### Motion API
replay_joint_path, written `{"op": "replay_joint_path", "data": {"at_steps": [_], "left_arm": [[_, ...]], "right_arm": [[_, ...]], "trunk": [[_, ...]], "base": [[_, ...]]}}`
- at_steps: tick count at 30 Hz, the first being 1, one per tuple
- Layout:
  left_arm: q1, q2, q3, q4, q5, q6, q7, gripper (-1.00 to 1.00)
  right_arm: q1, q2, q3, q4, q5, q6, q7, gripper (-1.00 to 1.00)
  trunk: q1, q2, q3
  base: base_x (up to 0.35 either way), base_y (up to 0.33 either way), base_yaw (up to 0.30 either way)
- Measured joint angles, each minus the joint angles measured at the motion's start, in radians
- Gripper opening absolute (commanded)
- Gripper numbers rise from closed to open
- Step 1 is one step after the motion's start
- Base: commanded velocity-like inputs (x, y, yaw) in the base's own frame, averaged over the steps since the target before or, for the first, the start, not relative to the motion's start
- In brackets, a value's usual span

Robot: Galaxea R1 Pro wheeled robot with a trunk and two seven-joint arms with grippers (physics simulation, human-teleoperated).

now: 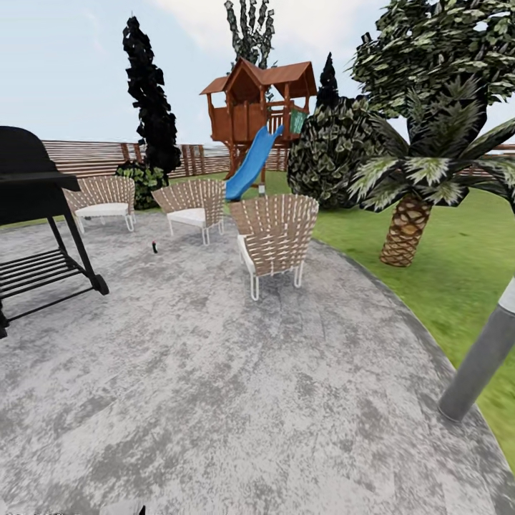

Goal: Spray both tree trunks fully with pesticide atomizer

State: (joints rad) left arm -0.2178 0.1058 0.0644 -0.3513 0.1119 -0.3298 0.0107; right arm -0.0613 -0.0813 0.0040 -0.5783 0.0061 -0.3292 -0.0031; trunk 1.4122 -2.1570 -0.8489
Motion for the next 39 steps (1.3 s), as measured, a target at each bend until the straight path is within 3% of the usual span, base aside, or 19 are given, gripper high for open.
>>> {"op": "replay_joint_path", "data": {"at_steps": [10, 39], "left_arm": [[0.000, 0.000, 0.000, 0.000, 0.000, 0.000, 0.000, 1.00], [0.000, 0.000, 0.000, 0.001, 0.000, 0.000, 0.000, 1.00]], "right_arm": [[0.000, 0.000, -0.001, -0.001, -0.001, 0.000, 0.000, 1.00], [0.000, 0.000, -0.001, -0.002, -0.001, 0.000, 0.002, 1.00]], "trunk": [[0.000, 0.000, -0.012], [0.000, 0.000, -0.013]], "base": [[0.309, 0.000, 0.134], [0.339, 0.000, 0.003]]}}
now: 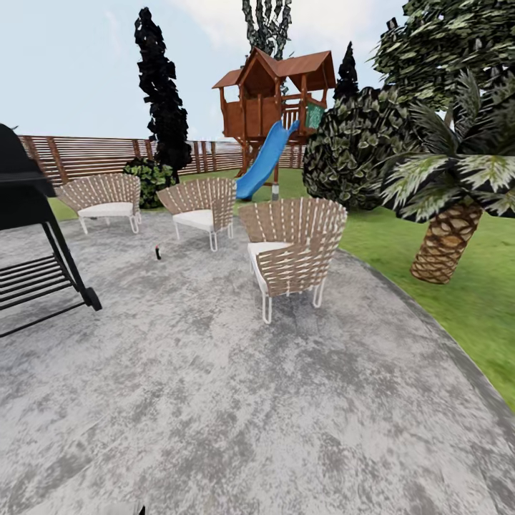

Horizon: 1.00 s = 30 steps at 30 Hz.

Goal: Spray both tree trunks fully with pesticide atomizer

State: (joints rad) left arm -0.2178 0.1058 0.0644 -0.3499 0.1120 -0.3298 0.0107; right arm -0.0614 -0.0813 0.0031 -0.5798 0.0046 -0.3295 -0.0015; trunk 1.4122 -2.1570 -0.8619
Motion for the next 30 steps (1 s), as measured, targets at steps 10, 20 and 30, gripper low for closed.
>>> {"op": "replay_joint_path", "data": {"at_steps": [10, 20, 30], "left_arm": [[0.000, 0.000, 0.000, 0.000, 0.000, 0.000, 0.000, 1.00], [0.000, 0.000, 0.000, 0.000, 0.000, 0.000, 0.000, 1.00], [0.000, 0.000, 0.000, -0.001, 0.000, 0.000, 0.000, 1.00]], "right_arm": [[0.000, 0.000, 0.002, 0.000, 0.000, 0.000, -0.001, 1.00], [0.000, 0.000, 0.002, 0.000, 0.001, 0.000, 0.000, 1.00], [0.000, 0.000, 0.002, 0.000, 0.001, 0.000, 0.000, 1.00]], "trunk": [[0.000, 0.000, 0.000], [0.000, 0.000, 0.000], [0.000, 0.000, 0.000]], "base": [[0.340, 0.000, 0.172], [0.340, 0.000, 0.274], [0.340, 0.027, 0.274]]}}
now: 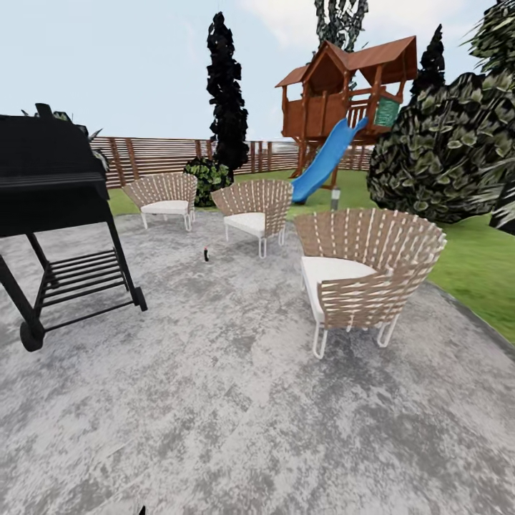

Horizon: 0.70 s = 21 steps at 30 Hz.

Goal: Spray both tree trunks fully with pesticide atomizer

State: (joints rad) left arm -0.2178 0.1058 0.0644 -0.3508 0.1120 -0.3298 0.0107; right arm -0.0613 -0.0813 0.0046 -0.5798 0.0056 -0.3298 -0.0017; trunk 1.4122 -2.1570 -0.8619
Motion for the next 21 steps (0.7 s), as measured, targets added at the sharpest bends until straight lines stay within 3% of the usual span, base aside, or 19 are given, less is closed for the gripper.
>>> {"op": "replay_joint_path", "data": {"at_steps": [21], "left_arm": [[0.000, 0.000, 0.000, 0.000, 0.000, 0.000, 0.000, 1.00]], "right_arm": [[0.000, 0.000, 0.000, 0.000, 0.000, 0.000, 0.000, 1.00]], "trunk": [[0.000, 0.000, 0.000]], "base": [[0.340, 0.122, 0.024]]}}
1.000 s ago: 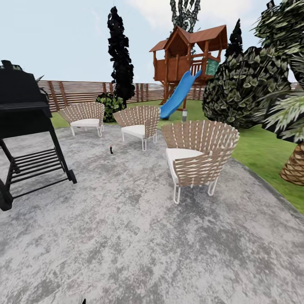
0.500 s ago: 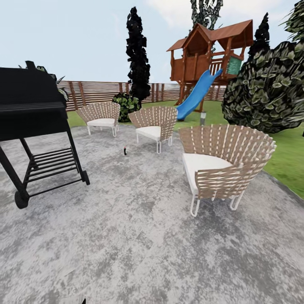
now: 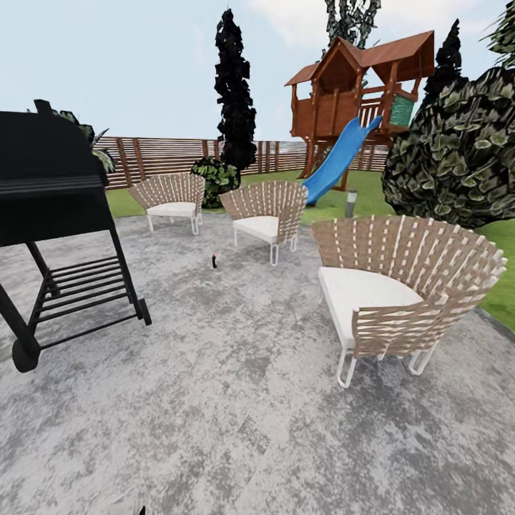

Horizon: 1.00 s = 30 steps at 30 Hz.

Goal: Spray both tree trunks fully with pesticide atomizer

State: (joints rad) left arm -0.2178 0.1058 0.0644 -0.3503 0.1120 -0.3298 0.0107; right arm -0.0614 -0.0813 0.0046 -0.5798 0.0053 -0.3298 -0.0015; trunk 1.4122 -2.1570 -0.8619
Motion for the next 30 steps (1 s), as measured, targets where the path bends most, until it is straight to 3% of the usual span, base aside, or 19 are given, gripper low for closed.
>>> {"op": "replay_joint_path", "data": {"at_steps": [20, 30], "left_arm": [[0.000, 0.000, 0.000, 0.000, 0.000, 0.000, 0.000, 1.00], [0.000, 0.000, 0.000, -0.001, 0.000, -0.001, 0.000, 1.00]], "right_arm": [[0.000, 0.000, 0.000, 0.000, -0.001, 0.000, 0.000, 1.00], [0.000, 0.000, 0.000, 0.000, -0.001, 0.000, 0.000, 1.00]], "trunk": [[0.000, 0.000, 0.000], [0.000, 0.000, 0.000]], "base": [[0.340, 0.107, 0.004], [0.339, 0.002, 0.185]]}}
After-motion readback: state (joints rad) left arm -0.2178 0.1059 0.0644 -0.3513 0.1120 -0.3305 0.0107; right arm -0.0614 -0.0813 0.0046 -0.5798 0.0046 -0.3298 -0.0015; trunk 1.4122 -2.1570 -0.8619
